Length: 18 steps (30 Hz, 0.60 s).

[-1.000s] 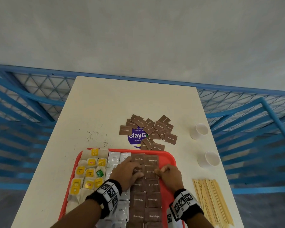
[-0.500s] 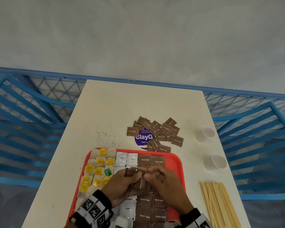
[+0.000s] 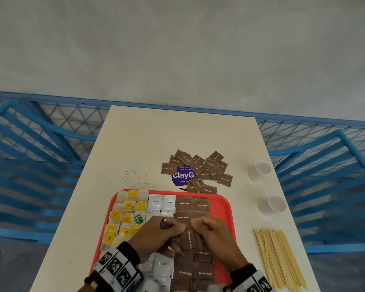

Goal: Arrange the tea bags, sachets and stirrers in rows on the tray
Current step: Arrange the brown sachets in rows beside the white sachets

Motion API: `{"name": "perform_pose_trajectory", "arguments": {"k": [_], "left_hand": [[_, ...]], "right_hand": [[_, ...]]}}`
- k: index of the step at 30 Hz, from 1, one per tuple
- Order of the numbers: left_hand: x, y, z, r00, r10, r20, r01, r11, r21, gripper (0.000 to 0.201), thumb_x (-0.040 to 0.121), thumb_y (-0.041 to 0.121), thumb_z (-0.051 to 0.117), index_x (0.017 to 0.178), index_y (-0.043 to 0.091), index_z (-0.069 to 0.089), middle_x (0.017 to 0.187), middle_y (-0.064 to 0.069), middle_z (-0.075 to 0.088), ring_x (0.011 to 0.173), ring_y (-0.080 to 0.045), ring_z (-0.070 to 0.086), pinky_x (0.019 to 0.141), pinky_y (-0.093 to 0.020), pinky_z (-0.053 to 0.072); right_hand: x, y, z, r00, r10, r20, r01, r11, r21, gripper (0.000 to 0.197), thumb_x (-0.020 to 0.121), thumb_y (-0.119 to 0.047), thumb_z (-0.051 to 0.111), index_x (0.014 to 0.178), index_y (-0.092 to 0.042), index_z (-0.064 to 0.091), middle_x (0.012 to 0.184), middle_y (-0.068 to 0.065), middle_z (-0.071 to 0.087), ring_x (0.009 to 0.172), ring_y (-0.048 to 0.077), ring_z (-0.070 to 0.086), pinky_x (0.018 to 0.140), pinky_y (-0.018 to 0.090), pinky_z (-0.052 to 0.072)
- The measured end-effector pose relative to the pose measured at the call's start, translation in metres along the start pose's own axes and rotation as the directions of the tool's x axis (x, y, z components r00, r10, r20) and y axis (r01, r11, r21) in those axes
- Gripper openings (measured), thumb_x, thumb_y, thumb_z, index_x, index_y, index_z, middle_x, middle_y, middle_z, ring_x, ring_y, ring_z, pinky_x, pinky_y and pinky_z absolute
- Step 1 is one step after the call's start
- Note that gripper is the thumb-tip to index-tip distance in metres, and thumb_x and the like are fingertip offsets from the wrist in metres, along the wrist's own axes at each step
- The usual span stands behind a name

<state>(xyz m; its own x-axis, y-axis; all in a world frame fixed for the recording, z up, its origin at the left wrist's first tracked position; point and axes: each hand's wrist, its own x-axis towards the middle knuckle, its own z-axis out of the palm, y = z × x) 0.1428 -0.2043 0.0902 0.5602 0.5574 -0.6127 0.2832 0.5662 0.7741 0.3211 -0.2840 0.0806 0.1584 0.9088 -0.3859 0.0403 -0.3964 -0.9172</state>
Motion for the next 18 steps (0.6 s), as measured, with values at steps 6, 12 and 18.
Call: {"name": "perform_pose_trajectory", "arguments": {"k": [6,12,18], "left_hand": [[0.014,0.01,0.01,0.975,0.06,-0.216,-0.107,0.971,-0.214,0.021,0.091,0.024,0.07,0.082,0.005,0.072,0.073,-0.012,0.067,0.063,-0.021,0.064,0.057,-0.029,0.055],[0.021,0.021,0.012,0.962,0.095,-0.254,-0.147,0.971,-0.191,0.026,0.091,0.024,0.07,0.094,-0.002,0.07,0.077,-0.012,0.07,0.063,-0.021,0.064,0.057,-0.029,0.055],[0.001,-0.011,-0.012,0.969,0.025,-0.245,-0.089,0.963,-0.253,0.014,0.093,0.018,0.067,0.088,0.004,0.066,0.074,-0.014,0.057,0.063,-0.022,0.05,0.055,-0.027,0.044]], "right_hand": [[0.006,-0.016,-0.005,0.999,-0.006,-0.048,0.006,1.0,-0.003,0.016,0.088,-0.027,0.072,0.084,-0.012,0.072,0.071,0.008,0.07,0.06,0.015,0.06,0.058,0.027,0.047],[0.04,-0.021,-0.018,0.978,-0.03,-0.205,0.039,0.998,0.044,0.016,0.087,-0.017,0.074,0.077,-0.004,0.07,0.059,0.006,0.063,0.054,0.014,0.052,0.051,0.022,0.041],[0.036,0.027,-0.018,0.976,0.093,-0.197,-0.114,0.989,-0.097,0.023,0.084,-0.012,0.076,0.062,-0.011,0.07,0.06,-0.004,0.068,0.054,0.004,0.058,0.054,0.014,0.045]]}}
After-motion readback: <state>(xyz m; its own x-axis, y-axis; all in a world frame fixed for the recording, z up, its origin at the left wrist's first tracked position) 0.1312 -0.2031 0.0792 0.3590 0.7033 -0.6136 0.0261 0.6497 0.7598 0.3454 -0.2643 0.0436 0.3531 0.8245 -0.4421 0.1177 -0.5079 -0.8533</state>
